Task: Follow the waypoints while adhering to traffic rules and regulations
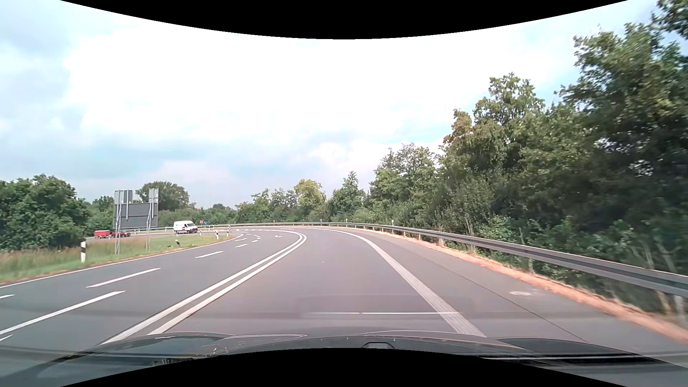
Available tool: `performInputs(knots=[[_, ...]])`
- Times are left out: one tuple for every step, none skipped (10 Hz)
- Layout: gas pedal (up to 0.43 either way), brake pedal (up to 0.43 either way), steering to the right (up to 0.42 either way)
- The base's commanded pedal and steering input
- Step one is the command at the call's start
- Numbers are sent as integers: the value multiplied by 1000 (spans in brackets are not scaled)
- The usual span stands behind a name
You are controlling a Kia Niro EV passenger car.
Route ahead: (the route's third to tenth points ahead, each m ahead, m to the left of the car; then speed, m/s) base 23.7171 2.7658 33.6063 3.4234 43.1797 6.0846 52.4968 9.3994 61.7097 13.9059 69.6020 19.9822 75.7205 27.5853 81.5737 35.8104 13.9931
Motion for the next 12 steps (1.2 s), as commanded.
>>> performInputs(knots=[[220, 0, -10], [220, 0, -12], [220, 0, -12], [197, 0, -13], [189, 0, -18], [177, 0, -25], [177, 0, -29], [177, 0, -30], [177, 0, -30], [177, 0, -30], [177, 0, -30], [169, 0, -33]])
